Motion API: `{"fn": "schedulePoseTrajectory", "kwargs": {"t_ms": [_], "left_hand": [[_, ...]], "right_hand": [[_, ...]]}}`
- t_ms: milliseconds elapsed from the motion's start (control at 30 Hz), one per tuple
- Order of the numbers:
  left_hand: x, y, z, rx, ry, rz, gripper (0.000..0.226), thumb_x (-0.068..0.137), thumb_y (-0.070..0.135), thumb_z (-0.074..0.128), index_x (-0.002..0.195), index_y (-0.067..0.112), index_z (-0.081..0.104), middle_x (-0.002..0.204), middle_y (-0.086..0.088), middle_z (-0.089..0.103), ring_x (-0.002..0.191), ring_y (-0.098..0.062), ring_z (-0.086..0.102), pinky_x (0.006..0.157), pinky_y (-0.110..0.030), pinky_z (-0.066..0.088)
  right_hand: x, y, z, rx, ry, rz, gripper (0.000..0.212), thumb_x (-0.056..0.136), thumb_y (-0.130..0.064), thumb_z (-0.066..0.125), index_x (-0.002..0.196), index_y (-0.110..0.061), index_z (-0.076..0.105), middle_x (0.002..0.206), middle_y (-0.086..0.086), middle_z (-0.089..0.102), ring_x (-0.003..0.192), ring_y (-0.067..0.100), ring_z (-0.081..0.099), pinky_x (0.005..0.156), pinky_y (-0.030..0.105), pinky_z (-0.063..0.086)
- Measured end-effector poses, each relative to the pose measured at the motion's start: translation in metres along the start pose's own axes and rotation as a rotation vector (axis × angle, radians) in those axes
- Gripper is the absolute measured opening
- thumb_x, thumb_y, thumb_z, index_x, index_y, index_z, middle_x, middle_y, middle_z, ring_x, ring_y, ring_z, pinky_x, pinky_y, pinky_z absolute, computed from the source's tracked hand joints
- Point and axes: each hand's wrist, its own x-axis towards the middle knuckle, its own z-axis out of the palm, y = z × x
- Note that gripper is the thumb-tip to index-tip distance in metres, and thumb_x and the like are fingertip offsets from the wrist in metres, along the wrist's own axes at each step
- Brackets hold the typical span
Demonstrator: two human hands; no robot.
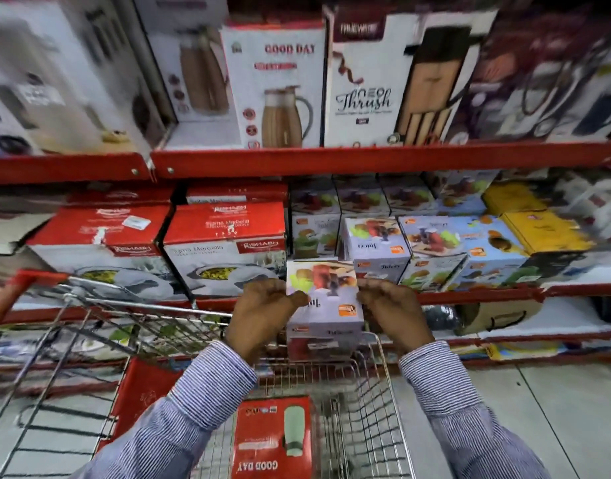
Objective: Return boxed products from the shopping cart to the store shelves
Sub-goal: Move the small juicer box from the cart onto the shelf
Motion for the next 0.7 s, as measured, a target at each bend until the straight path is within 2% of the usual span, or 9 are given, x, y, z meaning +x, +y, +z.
{"fn": "schedulePoseTrajectory", "kwargs": {"t_ms": [133, 233, 300, 433, 500, 533, 567, 633, 700], "left_hand": [[0.010, 0.015, -0.008, 0.012, 0.031, 0.079, 0.022, 0.077, 0.010, 0.079, 0.097, 0.018, 0.077, 0.098, -0.003, 0.081, 0.092, -0.023, 0.076, 0.090, -0.045, 0.061], [0.019, 0.018, -0.009, 0.051, 0.031, 0.132, 0.037, 0.075, 0.007, 0.079, 0.110, 0.018, 0.075, 0.101, -0.002, 0.080, 0.091, -0.019, 0.076, 0.089, -0.044, 0.061], [0.026, 0.017, -0.007, 0.059, 0.024, 0.142, 0.049, 0.075, 0.003, 0.078, 0.122, 0.014, 0.068, 0.107, -0.003, 0.079, 0.095, -0.019, 0.074, 0.090, -0.042, 0.061], [0.039, 0.011, 0.002, 0.063, 0.028, 0.149, 0.066, 0.076, 0.000, 0.076, 0.137, 0.017, 0.056, 0.125, -0.001, 0.071, 0.111, -0.019, 0.067, 0.094, -0.033, 0.058], [0.043, 0.008, 0.007, 0.053, 0.017, 0.154, 0.070, 0.079, -0.002, 0.073, 0.142, 0.018, 0.051, 0.127, 0.006, 0.064, 0.111, -0.013, 0.061, 0.082, -0.017, 0.055], [0.045, 0.007, 0.010, 0.057, 0.009, 0.153, 0.071, 0.081, -0.004, 0.072, 0.144, 0.019, 0.048, 0.123, 0.008, 0.061, 0.105, -0.008, 0.059, 0.071, -0.005, 0.050], [0.047, 0.005, 0.013, 0.052, 0.003, 0.153, 0.072, 0.082, -0.005, 0.070, 0.146, 0.019, 0.046, 0.121, 0.009, 0.059, 0.096, -0.003, 0.058, 0.060, 0.000, 0.046], [0.054, 0.000, 0.018, 0.016, -0.013, 0.141, 0.074, 0.083, -0.007, 0.068, 0.148, 0.019, 0.043, 0.120, 0.009, 0.060, 0.089, 0.006, 0.055, 0.054, -0.001, 0.046], [0.061, -0.003, 0.022, -0.014, -0.028, 0.118, 0.074, 0.084, -0.008, 0.067, 0.148, 0.020, 0.043, 0.111, 0.015, 0.060, 0.097, -0.001, 0.060, 0.060, -0.005, 0.049]], "right_hand": [[0.011, -0.025, -0.002, -0.005, -0.010, -0.072, 0.026, 0.081, -0.002, 0.067, 0.089, -0.027, 0.070, 0.096, 0.002, 0.073, 0.098, 0.023, 0.068, 0.094, 0.044, 0.054], [0.018, -0.036, -0.002, -0.001, -0.004, -0.091, 0.029, 0.082, 0.001, 0.066, 0.106, -0.014, 0.069, 0.105, 0.007, 0.071, 0.106, 0.025, 0.065, 0.097, 0.042, 0.052], [0.024, -0.040, 0.000, 0.004, 0.011, -0.082, 0.032, 0.082, 0.003, 0.066, 0.110, -0.010, 0.068, 0.108, 0.009, 0.071, 0.107, 0.024, 0.065, 0.096, 0.040, 0.052], [0.043, -0.035, 0.005, -0.077, 0.035, -0.090, 0.035, 0.079, 0.000, 0.067, 0.099, -0.028, 0.068, 0.105, 0.001, 0.072, 0.098, 0.019, 0.068, 0.093, 0.043, 0.055], [0.052, -0.031, 0.008, -0.098, 0.057, -0.084, 0.037, 0.079, 0.000, 0.067, 0.097, -0.033, 0.067, 0.109, -0.001, 0.072, 0.095, 0.018, 0.069, 0.091, 0.045, 0.056], [0.056, -0.030, 0.009, -0.103, 0.067, -0.078, 0.037, 0.080, 0.000, 0.066, 0.098, -0.032, 0.068, 0.108, -0.001, 0.072, 0.096, 0.018, 0.069, 0.091, 0.045, 0.056], [0.061, -0.028, 0.010, -0.104, 0.075, -0.070, 0.036, 0.080, 0.000, 0.065, 0.099, -0.030, 0.069, 0.105, -0.001, 0.072, 0.096, 0.018, 0.068, 0.092, 0.044, 0.056], [0.070, -0.025, 0.014, -0.112, 0.074, -0.052, 0.035, 0.080, -0.001, 0.064, 0.104, -0.025, 0.070, 0.105, 0.000, 0.073, 0.100, 0.018, 0.067, 0.092, 0.042, 0.056], [0.077, -0.023, 0.017, -0.131, 0.061, -0.046, 0.036, 0.080, -0.002, 0.063, 0.107, -0.024, 0.070, 0.109, 0.000, 0.073, 0.104, 0.019, 0.067, 0.093, 0.042, 0.056]]}}
